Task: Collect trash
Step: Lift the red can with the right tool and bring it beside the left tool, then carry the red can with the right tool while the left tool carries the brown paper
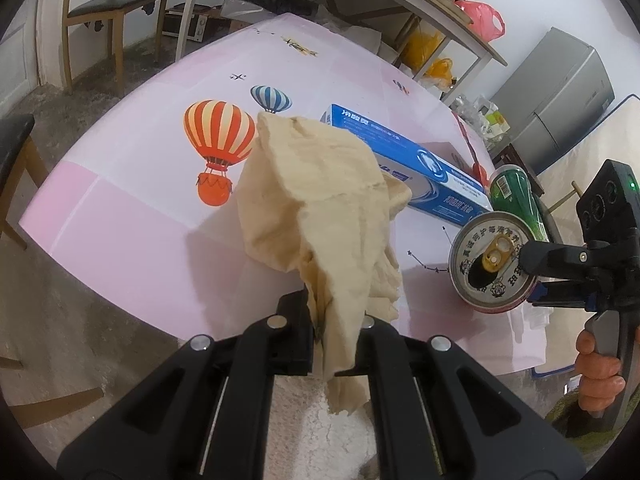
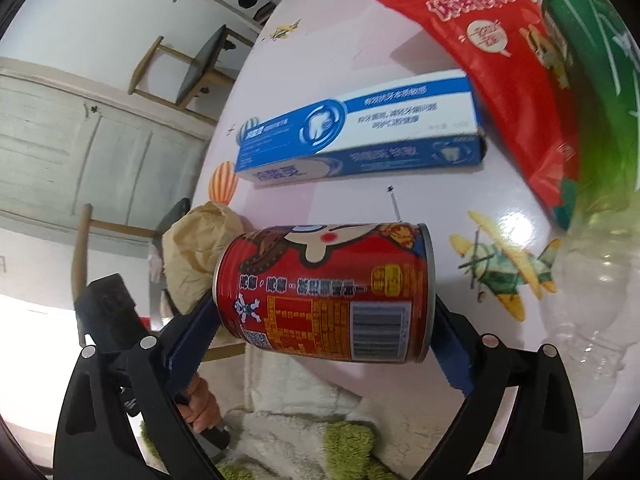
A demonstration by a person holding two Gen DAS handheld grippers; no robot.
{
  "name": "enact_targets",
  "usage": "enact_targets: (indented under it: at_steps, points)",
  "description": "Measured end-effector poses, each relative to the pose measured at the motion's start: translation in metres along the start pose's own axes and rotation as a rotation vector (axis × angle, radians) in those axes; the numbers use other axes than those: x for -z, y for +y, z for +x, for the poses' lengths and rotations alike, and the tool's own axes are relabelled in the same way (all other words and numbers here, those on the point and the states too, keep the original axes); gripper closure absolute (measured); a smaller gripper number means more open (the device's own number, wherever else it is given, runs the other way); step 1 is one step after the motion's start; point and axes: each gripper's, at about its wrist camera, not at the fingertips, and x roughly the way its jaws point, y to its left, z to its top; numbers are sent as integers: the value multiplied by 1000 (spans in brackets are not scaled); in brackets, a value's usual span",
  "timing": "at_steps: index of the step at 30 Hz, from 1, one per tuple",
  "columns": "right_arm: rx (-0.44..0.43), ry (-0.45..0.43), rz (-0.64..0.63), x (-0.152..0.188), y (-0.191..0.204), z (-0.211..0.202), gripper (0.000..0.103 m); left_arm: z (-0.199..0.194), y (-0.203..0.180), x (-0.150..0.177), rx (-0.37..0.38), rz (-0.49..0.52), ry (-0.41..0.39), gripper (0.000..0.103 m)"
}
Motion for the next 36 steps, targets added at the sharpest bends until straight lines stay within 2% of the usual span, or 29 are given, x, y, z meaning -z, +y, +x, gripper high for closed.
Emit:
enact_targets:
  at_steps: [4,8,12,16,18,20,21,25,27,32,35,36]
  points:
    - [73,-10,-53,1,7,1,10,1,0,-1,2,10,0,100]
    - [194,-27,-143,2,21,3,10,1,2,-1,10,11,-1,100]
    - [293,-63,-290,6,43,-3,10,1,4,-1,25,3,-2,100]
    - [346,-115,-418,9,62,-17,10,1,8,-2,48,-11,-3,100]
    - [360,-133,-567,17,77,-26,10,1,10,-2,58,-15,-1,100]
    - [426,-148,-757,30,91,-29,10,1,11,-2,70,-18,2,100]
    - [506,-151,-921,42,101,-25,10,1,12,-2,76,-18,4,100]
    - [729,-91,-1375,70,117,9,10,2,14,-3,89,-19,6,100]
    - [798,-55,-1483,68,117,30,10,2,16,-3,92,-20,5,100]
    - [785,-1,-1517,49,123,59,13,2,17,-4,95,-29,3,100]
    - [804,23,-1533,51,123,68,27,2,16,-5,94,-28,7,100]
    - [811,32,-1526,52,122,69,36,2,16,-5,93,-27,7,100]
